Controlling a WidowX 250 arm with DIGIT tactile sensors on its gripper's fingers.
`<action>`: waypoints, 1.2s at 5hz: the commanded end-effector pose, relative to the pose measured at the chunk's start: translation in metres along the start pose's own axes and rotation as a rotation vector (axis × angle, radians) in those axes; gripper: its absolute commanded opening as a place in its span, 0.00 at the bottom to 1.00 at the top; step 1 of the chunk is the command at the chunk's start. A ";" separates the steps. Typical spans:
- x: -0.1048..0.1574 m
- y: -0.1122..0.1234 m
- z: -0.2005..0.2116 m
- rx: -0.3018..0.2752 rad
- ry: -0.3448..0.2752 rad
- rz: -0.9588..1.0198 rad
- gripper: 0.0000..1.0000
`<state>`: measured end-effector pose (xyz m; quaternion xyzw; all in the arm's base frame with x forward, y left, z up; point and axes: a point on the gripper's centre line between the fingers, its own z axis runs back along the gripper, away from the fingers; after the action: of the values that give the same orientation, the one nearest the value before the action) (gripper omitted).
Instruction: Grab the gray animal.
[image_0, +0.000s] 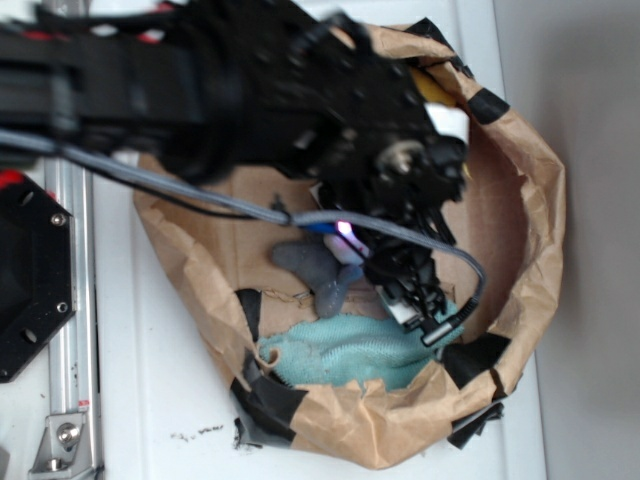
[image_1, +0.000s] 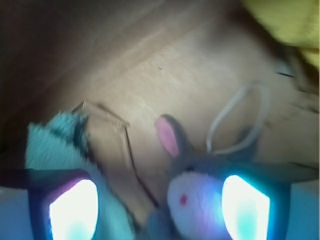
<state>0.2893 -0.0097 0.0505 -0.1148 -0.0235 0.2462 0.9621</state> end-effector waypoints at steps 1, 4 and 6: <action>-0.009 -0.014 -0.032 0.113 0.085 -0.065 0.60; -0.004 -0.018 0.037 0.262 0.050 -0.266 0.00; 0.001 -0.021 0.073 0.139 -0.023 -0.219 0.89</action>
<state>0.2920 -0.0193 0.1048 -0.0394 0.0048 0.1340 0.9902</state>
